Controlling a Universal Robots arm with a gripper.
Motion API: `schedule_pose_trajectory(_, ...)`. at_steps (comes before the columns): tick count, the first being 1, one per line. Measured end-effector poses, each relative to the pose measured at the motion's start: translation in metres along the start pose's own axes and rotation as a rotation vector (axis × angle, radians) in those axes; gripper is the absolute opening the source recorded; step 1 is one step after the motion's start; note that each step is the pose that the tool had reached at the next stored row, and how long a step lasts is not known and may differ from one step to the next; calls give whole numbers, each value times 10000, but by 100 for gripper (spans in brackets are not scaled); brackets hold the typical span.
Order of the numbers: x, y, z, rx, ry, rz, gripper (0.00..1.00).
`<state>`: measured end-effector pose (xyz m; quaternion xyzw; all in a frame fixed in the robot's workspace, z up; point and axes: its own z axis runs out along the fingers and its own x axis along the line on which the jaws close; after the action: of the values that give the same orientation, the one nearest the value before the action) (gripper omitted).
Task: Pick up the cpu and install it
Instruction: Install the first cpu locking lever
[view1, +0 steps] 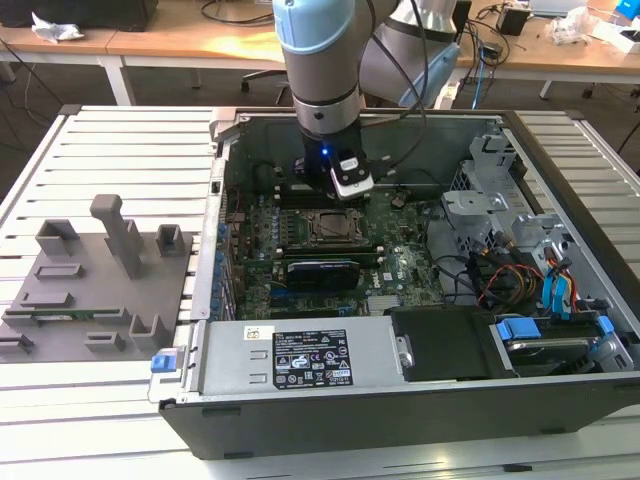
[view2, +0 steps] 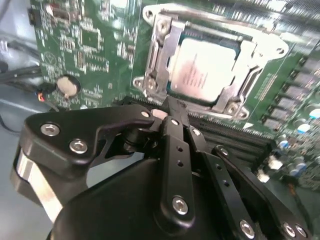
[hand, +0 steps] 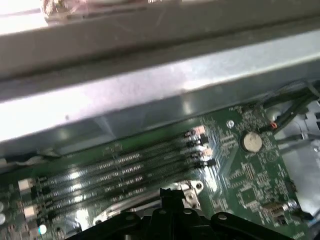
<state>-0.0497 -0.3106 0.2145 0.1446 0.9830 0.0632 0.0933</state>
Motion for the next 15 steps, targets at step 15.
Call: schedule_pose_trajectory(15, -16, 5, 0, 993, 604, -98, 11)
